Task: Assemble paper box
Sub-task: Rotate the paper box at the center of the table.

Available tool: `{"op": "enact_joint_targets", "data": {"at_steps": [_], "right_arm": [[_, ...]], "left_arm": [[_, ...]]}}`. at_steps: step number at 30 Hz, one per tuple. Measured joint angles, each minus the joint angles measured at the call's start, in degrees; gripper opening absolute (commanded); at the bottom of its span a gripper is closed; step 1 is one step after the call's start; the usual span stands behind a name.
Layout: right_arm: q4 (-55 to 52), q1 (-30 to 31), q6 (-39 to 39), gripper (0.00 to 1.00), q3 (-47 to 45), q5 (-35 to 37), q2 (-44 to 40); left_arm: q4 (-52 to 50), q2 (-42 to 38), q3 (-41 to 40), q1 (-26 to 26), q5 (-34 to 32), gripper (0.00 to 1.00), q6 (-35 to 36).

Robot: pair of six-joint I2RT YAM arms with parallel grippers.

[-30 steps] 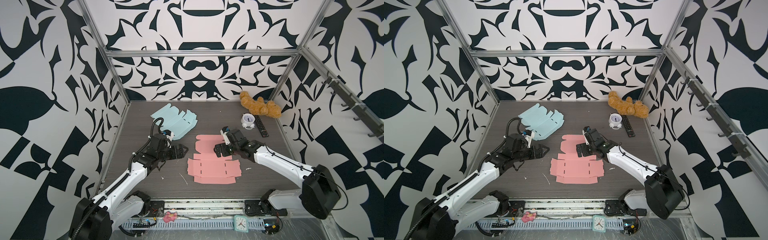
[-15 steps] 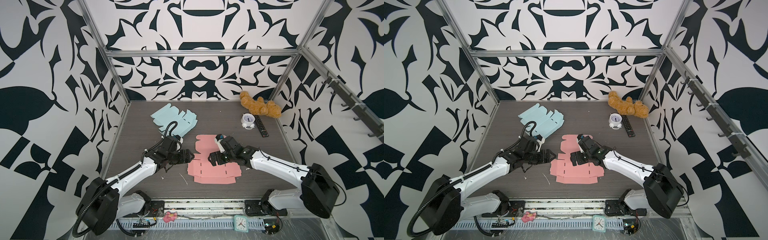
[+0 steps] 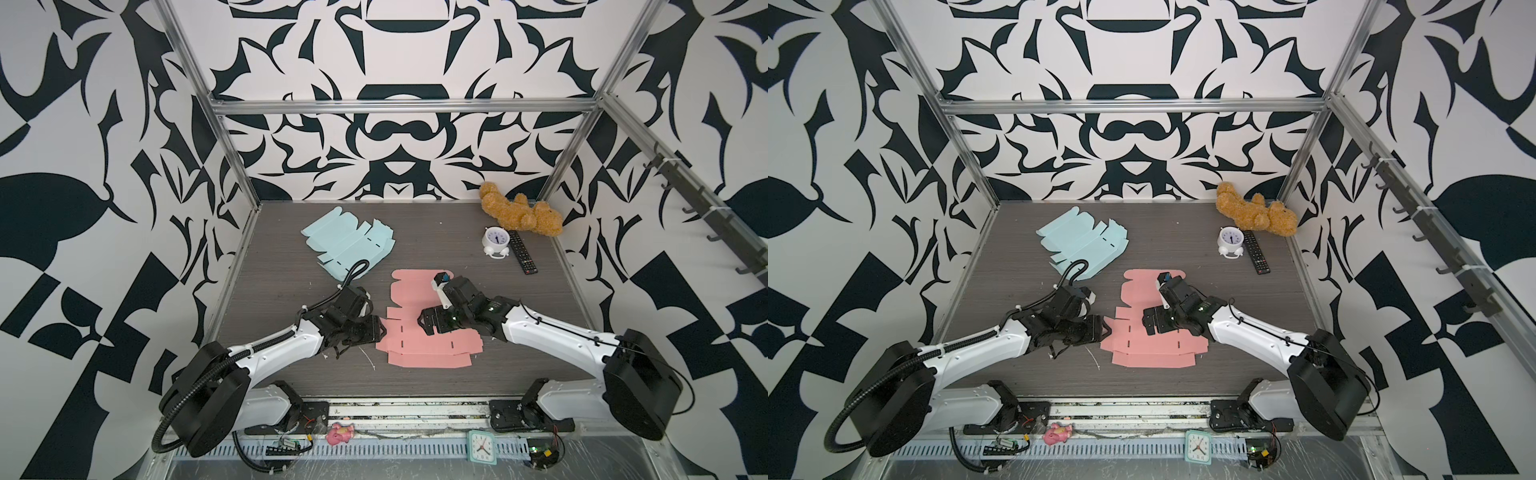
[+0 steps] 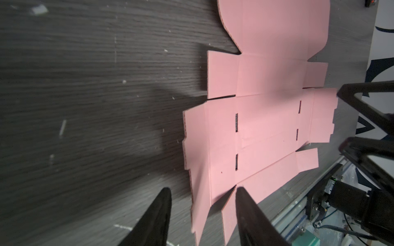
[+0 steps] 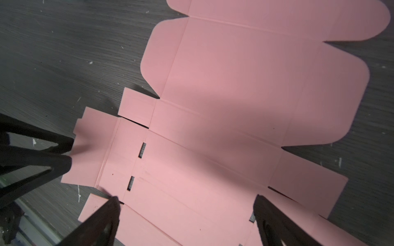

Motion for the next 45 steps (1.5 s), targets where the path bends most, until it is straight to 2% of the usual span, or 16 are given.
{"op": "enact_joint_targets", "data": {"at_steps": [11,23,34,39,45], "right_arm": [[-0.9,0.0,-0.6,0.99,-0.5,1.5,-6.3],[-3.1,0.0,-1.6,1.0,-0.8,3.0,-11.2],[-4.1,0.0,2.9,0.99,-7.6,1.6,-21.3],[-4.0,0.0,8.8,1.0,-12.6,-0.8,-25.6],[-1.8,0.0,18.6,1.0,-19.8,-2.1,-31.1]], "left_arm": [[1.5,2.4,-0.7,-2.1,-3.4,0.2,-5.0],[2.8,-1.5,-2.9,-4.8,-8.0,0.04,-13.3],[3.6,-8.5,-7.1,-13.4,-19.5,0.0,-30.1],[3.9,-8.5,-7.4,-17.0,-25.5,0.0,-38.6],[6.6,-5.1,-7.5,-19.3,-29.4,0.0,-46.3]]}}
